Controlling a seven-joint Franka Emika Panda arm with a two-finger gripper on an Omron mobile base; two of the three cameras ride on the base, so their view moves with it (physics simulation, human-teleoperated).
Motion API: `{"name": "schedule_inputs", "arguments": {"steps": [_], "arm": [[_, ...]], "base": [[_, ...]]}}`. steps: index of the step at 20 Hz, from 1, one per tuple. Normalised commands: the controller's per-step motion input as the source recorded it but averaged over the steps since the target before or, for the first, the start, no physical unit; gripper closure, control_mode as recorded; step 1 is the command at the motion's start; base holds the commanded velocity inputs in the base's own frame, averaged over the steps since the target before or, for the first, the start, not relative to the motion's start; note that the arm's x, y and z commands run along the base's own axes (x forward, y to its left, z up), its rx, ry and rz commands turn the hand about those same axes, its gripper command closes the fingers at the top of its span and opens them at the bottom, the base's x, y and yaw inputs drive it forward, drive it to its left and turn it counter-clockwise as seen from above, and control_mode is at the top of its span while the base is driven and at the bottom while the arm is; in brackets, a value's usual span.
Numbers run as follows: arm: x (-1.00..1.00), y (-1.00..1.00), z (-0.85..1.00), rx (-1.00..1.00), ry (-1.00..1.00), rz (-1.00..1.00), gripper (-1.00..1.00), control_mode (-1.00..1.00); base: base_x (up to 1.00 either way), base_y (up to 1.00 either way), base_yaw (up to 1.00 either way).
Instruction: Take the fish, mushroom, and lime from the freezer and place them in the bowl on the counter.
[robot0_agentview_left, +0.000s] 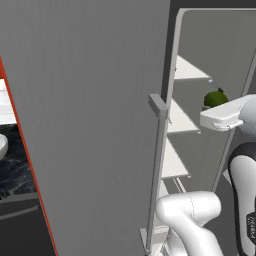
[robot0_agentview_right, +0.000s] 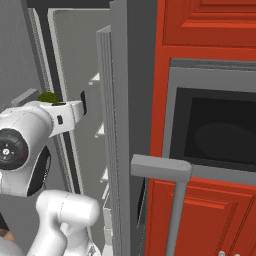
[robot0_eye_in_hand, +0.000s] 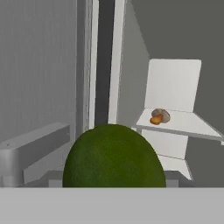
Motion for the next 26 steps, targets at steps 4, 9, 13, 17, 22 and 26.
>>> {"name": "schedule_inputs", "arguments": {"steps": [4,9,13,17,22,26], "arm": [[-0.16,0.36,0.0,0.0,-0.03,0.0,1.0,-1.0],[-0.15,0.28,0.0,0.0,-0.04,0.0,1.0,-1.0],[-0.16,0.0,-0.04,0.0,-0.03,0.0,1.0,-1.0],[-0.01,0.0,-0.21,-0.01,0.0,0.0,1.0,-1.0],[-0.25,0.1,-0.01,0.0,-0.02,0.0,1.0,1.0],[0.0,0.0,0.0,0.0,0.0,0.0,1.0,1.0]], "base": [[0.0,0.0,0.0],[0.0,0.0,0.0],[0.0,0.0,0.0],[0.0,0.0,0.0],[-0.2,0.09,0.0],[-1.0,0.85,0.0]]}}
